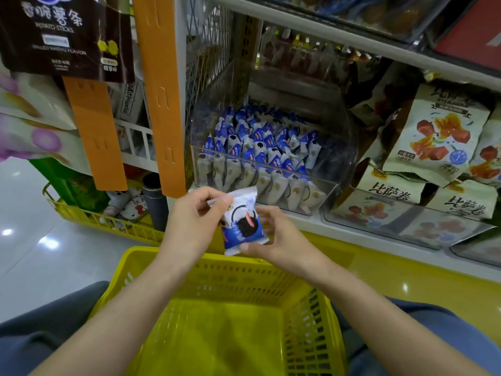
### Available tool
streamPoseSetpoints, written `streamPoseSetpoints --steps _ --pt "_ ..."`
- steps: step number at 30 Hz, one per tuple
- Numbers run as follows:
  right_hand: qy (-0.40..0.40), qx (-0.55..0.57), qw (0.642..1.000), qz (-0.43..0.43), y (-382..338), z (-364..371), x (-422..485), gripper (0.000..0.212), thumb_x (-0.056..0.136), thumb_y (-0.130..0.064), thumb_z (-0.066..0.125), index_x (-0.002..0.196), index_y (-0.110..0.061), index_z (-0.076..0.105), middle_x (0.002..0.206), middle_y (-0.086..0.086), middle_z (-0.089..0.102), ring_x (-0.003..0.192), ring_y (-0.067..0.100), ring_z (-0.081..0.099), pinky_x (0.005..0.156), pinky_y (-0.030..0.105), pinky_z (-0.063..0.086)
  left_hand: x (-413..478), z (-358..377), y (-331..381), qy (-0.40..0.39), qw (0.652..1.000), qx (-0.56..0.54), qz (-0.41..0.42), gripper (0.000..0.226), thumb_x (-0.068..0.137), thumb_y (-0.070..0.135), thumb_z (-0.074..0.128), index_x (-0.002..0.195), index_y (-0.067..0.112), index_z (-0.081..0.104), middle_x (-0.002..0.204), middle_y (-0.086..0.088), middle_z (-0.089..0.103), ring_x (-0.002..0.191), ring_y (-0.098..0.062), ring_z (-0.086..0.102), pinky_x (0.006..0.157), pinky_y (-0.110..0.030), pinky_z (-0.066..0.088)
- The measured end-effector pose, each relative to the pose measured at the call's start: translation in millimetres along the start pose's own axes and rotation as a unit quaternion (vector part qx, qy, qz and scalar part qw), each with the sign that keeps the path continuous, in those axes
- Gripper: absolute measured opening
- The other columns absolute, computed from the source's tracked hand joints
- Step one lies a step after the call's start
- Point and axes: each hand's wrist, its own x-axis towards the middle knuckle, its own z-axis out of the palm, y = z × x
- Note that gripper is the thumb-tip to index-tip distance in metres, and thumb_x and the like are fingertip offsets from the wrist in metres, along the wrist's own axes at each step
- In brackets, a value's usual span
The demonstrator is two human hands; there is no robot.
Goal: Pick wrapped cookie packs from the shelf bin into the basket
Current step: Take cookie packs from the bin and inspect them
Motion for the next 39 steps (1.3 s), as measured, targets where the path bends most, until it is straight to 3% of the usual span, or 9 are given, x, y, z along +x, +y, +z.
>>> streamPoseSetpoints --steps 5,8,15,19,22,26,32,36,39 --pt "0.110 0.026 0.986 -0.121 0.1 -2.8 5.3 0.011 0.087 -0.019 0.061 0.097 -0.025 0.057 0.089 -0.010 0.062 0.084 0.004 0.059 0.077 0.021 0.049 -4.4 5.6 -2.5 -0.054 0.992 0.102 0.047 0.015 0.087 0.022 0.061 0.072 0.020 0.063 0.064 0.000 0.063 0.061 -0.011 0.057 0.061 -0.029 0.044" --pt "0.134 -0.001 0.979 -0.151 2.4 -5.8 6.7 0.016 0.088 -0.016 0.061 0.076 -0.026 0.061 0.070 -0.012 0.061 0.068 -0.002 0.056 0.067 0.017 0.045 -4.6 8.8 -4.7 -0.071 0.994 0.083 0.028 0.015 0.087 0.021 0.060 0.073 0.020 0.063 0.066 0.001 0.063 0.063 -0.015 0.057 0.062 -0.032 0.045" --pt "0.179 -0.244 0.915 -0.266 1.3 -12.0 1.4 0.004 0.086 -0.025 0.063 0.087 -0.021 0.063 0.082 -0.012 0.057 0.077 0.004 0.054 0.066 0.023 0.048 -2.7 13.0 -5.2 -0.087 0.995 0.031 -0.023 0.013 0.089 0.019 0.057 0.077 0.016 0.060 0.070 0.000 0.061 0.067 -0.013 0.055 0.070 -0.040 0.048" --pt "0.254 -0.175 0.913 -0.267 -0.1 -14.8 -0.1 0.003 0.089 -0.020 0.060 0.087 -0.019 0.059 0.081 -0.010 0.057 0.076 0.003 0.054 0.065 0.016 0.045 -5.3 12.8 -2.8 -0.010 0.996 0.083 0.027 0.011 0.089 0.019 0.059 0.084 0.020 0.048 0.077 0.006 0.054 0.065 0.000 0.049 0.062 -0.010 0.041" --pt "0.309 -0.095 0.907 -0.272 -3.1 -18.5 0.0 0.005 0.090 -0.017 0.058 0.088 -0.021 0.054 0.082 -0.013 0.055 0.076 0.001 0.055 0.067 0.010 0.044 -6.5 10.5 -0.3 -0.035 0.994 0.100 0.012 0.018 0.096 0.026 0.045 0.081 0.020 0.054 0.073 0.001 0.057 0.066 -0.010 0.052 0.067 -0.023 0.044" --pt "0.269 -0.140 0.893 -0.332 -3.0 -16.5 -2.8 0.003 0.087 -0.010 0.060 0.089 -0.012 0.061 0.095 -0.004 0.056 0.092 0.002 0.054 0.081 0.017 0.046 -3.2 12.1 12.6 -0.118 0.970 -0.137 -0.162 0.054 0.096 0.044 0.020 0.101 0.012 0.062 0.085 -0.006 0.068 0.075 -0.018 0.062 0.064 -0.025 0.051" --pt "0.176 -0.277 0.875 -0.356 -0.8 -4.8 -5.9 0.015 0.088 -0.023 0.057 0.093 -0.011 0.065 0.108 0.005 0.056 0.104 0.010 0.046 0.090 0.012 0.032 -5.2 6.8 13.3 -0.074 0.975 -0.175 -0.116 0.024 0.094 0.024 0.048 0.108 0.015 0.065 0.103 0.000 0.071 0.102 -0.018 0.063 0.091 -0.041 0.049" --pt "0.199 -0.028 0.954 -0.222 -5.1 2.8 -5.2 0.011 0.093 -0.025 0.050 0.104 -0.028 0.049 0.105 -0.005 0.057 0.095 -0.001 0.055 0.083 0.013 0.045 -4.7 7.9 14.1 -0.062 0.982 -0.150 -0.092 0.025 0.094 0.021 0.049 0.116 0.019 0.061 0.105 0.003 0.071 0.100 -0.012 0.065 0.093 -0.036 0.049" --pt "0.112 0.170 0.974 -0.097 -6.8 1.3 -2.0 0.017 0.096 -0.022 0.044 0.110 -0.021 0.053 0.100 -0.006 0.066 0.084 0.003 0.064 0.071 0.019 0.053 -6.1 9.4 14.2 -0.098 0.983 -0.145 -0.060 0.022 0.094 0.020 0.049 0.110 0.022 0.063 0.097 0.007 0.073 0.091 -0.006 0.067 0.079 -0.020 0.053"
